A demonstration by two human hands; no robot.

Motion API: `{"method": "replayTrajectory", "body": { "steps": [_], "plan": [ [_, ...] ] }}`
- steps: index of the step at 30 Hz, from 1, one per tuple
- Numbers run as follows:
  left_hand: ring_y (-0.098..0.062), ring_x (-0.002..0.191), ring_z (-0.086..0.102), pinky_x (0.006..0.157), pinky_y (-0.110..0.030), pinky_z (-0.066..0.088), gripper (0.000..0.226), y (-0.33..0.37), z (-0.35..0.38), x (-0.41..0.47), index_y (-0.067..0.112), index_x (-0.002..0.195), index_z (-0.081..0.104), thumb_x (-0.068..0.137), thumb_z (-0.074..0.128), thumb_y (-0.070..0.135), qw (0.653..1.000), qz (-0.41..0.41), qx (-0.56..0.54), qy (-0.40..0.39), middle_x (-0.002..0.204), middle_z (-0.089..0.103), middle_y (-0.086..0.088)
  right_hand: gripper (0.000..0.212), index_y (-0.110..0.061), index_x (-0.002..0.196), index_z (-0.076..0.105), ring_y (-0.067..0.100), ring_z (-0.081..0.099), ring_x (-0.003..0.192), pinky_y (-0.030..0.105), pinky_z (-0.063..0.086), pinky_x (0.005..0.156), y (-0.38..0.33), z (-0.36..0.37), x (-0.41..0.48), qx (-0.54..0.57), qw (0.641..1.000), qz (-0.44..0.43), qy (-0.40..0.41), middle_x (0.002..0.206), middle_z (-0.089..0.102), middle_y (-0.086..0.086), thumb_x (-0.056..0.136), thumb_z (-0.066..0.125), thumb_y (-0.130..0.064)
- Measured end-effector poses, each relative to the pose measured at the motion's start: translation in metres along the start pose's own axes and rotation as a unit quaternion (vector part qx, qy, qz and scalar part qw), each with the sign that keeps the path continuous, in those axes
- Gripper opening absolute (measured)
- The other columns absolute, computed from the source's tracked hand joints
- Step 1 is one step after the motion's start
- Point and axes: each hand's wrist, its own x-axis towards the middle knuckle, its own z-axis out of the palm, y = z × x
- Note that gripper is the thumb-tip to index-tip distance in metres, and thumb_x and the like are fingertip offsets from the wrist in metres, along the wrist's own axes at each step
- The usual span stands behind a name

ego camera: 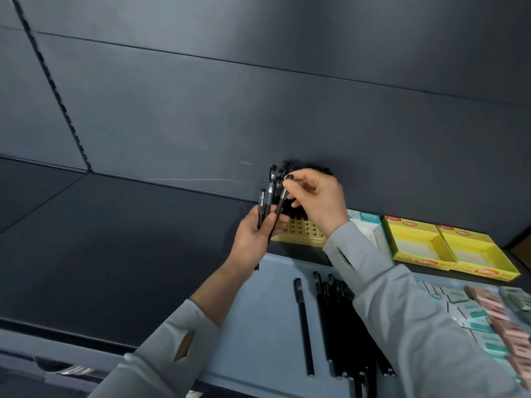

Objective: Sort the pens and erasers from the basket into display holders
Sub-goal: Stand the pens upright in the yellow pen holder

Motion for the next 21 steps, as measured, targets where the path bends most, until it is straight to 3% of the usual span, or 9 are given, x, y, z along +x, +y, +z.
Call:
{"method": "replayTrajectory", "body": {
  "steps": [2, 5, 8, 10, 13, 21],
  "plan": [
    [-0.007, 0.096, 0.067, 0.089, -0.023, 0.051, 0.017, -0.001, -0.002, 0.002, 0.018, 0.112, 0.060, 0.102, 0.046, 0.018, 1.000, -0.002, 0.010, 0.027, 0.099, 0.072, 0.002, 0.005, -0.017, 0.091, 0.068, 0.007, 0.066, 0.063, 0.022, 0.053, 0.058, 0.004, -0.011, 0.002, 0.011, 1.000, -0.004, 0.022, 0.075, 0.069, -0.003, 0.090, 0.066, -0.013],
    [-0.006, 0.056, 0.051, 0.055, -0.018, 0.046, 0.019, 0.002, -0.008, 0.004, 0.022, 0.112, 0.060, 0.103, 0.043, 0.023, 0.997, -0.018, -0.023, 0.068, 0.072, 0.060, 0.006, 0.004, -0.024, 0.092, 0.066, 0.014, 0.069, 0.071, 0.037, 0.059, 0.067, 0.018, -0.026, 0.008, -0.050, 0.996, -0.019, 0.073, 0.079, 0.070, -0.005, 0.091, 0.062, -0.024],
    [-0.002, 0.044, 0.029, 0.040, -0.015, 0.028, 0.019, 0.003, -0.012, 0.007, 0.026, 0.111, 0.056, 0.103, 0.040, 0.031, 0.995, -0.037, -0.037, 0.079, 0.066, 0.039, 0.005, 0.015, -0.032, 0.096, 0.061, 0.017, 0.069, 0.074, 0.047, 0.058, 0.074, 0.027, -0.031, 0.007, -0.137, 0.984, -0.047, 0.104, 0.081, 0.070, -0.009, 0.088, 0.055, -0.042],
    [-0.002, 0.043, 0.026, 0.038, -0.016, 0.024, 0.013, 0.003, -0.011, 0.008, 0.026, 0.103, 0.047, 0.103, 0.037, 0.034, 0.994, -0.058, -0.046, 0.083, 0.069, 0.039, 0.005, 0.013, -0.031, 0.098, 0.062, 0.019, 0.069, 0.074, 0.048, 0.057, 0.076, 0.030, -0.026, 0.005, -0.151, 0.980, -0.064, 0.108, 0.083, 0.071, -0.008, 0.090, 0.056, -0.039],
    [-0.003, 0.044, 0.026, 0.041, -0.018, 0.023, 0.011, 0.004, -0.010, 0.008, 0.022, 0.095, 0.038, 0.105, 0.033, 0.023, 0.990, -0.080, -0.082, 0.086, 0.074, 0.044, 0.002, 0.013, -0.029, 0.100, 0.063, 0.020, 0.070, 0.073, 0.049, 0.057, 0.076, 0.032, -0.016, 0.004, -0.156, 0.979, -0.079, 0.104, 0.083, 0.072, -0.007, 0.092, 0.056, -0.035],
    [-0.006, 0.062, 0.049, 0.060, -0.018, 0.047, 0.020, -0.001, -0.013, 0.007, 0.016, 0.103, 0.057, 0.104, 0.038, 0.012, 0.996, -0.003, -0.024, 0.081, 0.079, 0.055, 0.001, 0.012, -0.023, 0.102, 0.066, 0.020, 0.069, 0.072, 0.044, 0.055, 0.081, 0.031, -0.010, 0.013, -0.192, 0.974, -0.090, 0.082, 0.079, 0.072, -0.006, 0.094, 0.058, -0.028]
  ]
}}
